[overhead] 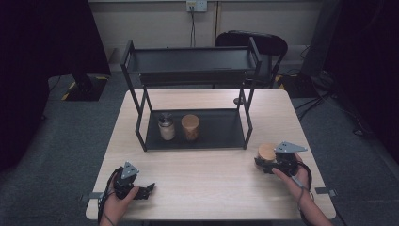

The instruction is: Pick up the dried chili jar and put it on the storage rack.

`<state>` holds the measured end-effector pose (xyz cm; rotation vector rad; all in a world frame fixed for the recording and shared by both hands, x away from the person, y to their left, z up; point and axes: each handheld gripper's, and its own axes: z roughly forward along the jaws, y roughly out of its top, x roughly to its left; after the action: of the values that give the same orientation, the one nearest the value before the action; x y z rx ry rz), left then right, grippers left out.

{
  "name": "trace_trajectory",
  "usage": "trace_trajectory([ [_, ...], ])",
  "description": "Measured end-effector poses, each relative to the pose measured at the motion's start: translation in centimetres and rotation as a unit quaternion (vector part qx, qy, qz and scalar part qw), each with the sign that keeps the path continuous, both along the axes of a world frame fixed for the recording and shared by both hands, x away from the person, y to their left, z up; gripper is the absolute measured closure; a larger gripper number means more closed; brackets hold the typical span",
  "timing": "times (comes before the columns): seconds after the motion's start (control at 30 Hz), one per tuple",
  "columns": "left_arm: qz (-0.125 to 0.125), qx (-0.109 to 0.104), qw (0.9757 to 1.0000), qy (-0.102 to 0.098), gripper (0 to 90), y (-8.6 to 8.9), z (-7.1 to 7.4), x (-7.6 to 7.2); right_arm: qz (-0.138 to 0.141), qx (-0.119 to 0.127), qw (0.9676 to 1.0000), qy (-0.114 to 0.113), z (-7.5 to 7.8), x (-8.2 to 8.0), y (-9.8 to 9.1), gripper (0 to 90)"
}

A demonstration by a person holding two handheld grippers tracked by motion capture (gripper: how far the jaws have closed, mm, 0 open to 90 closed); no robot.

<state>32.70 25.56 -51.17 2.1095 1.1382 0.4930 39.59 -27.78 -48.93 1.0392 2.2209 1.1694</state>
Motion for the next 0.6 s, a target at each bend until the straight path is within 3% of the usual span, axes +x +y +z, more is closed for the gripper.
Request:
trace_trajectory([
  [0.6, 0.000, 0.000, 1.0000, 0.000, 0.1, 0.0, 0.0, 0.0, 0.033, -0.005, 0.9994, 0.005, 1.2, 1.2, 3.1, 25.5],
])
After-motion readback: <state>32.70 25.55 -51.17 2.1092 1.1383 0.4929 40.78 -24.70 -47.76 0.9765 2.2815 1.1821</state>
